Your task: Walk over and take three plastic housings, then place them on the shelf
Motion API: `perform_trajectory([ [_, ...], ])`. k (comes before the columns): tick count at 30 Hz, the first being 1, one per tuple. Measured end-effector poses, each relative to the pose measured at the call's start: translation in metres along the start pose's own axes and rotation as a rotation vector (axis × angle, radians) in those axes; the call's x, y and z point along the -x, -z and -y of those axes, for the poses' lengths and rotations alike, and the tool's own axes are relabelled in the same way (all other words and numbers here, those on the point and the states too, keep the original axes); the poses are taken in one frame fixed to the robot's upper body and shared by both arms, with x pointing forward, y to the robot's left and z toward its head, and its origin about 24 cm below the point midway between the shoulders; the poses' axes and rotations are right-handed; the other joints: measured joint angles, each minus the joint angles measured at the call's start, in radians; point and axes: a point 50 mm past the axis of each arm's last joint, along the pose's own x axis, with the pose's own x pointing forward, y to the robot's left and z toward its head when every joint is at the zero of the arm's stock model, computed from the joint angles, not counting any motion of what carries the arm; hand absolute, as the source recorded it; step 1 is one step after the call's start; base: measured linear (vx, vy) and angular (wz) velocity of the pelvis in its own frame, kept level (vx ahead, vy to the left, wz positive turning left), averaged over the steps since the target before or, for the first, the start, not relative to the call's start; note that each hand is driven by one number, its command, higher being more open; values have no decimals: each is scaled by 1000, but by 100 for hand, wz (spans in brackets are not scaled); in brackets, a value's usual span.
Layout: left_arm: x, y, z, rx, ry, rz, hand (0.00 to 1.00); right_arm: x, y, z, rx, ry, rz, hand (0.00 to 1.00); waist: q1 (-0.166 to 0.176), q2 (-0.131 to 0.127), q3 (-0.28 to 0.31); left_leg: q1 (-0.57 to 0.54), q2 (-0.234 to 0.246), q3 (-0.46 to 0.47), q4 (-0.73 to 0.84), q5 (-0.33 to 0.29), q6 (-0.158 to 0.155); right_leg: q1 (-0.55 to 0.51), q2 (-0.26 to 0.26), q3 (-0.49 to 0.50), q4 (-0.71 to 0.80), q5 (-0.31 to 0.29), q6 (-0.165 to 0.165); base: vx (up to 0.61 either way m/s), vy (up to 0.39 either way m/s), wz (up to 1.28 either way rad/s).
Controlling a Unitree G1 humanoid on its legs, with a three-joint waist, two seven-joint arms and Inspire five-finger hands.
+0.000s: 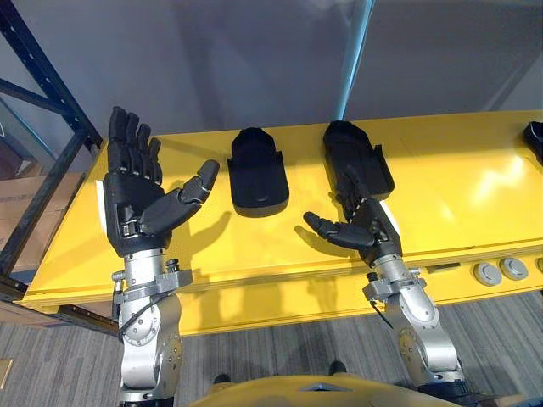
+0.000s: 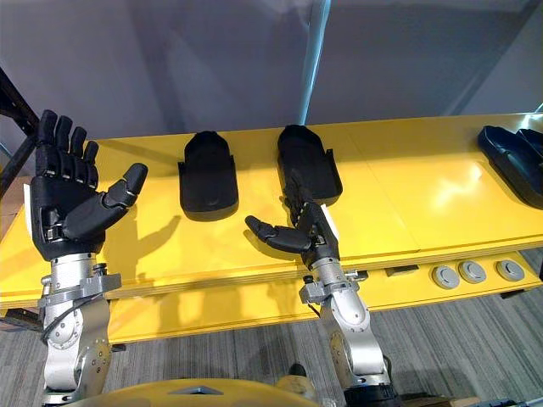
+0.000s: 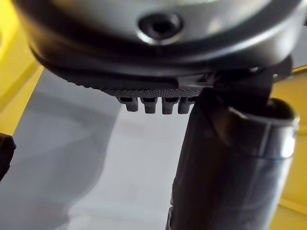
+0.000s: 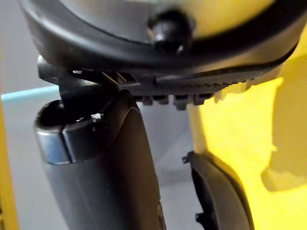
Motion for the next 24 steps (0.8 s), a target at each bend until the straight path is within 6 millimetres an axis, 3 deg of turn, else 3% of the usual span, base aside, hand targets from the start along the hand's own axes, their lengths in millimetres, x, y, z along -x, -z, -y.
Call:
perform_trajectory([
  [13,1,3,6,19,22,-16,100,0,5,-1,33,81,-7,100,-2,7,5,-3,0,0,0,0,0,-4,0,0,0,0,0,0,0,0],
  [19,1,5,6,17,22,-35,100,1,11,-2,28,49,-23,100,-1,8,7,-3,0,0,0,0,0,-3,0,0,0,0,0,0,0,0],
  [24,1,5,6,16,24,-36,100,0,3,-5,17,-10,52,100,-1,8,10,-3,0,-1,0,0,0,-3,0,-1,0,0,0,0,0,0],
])
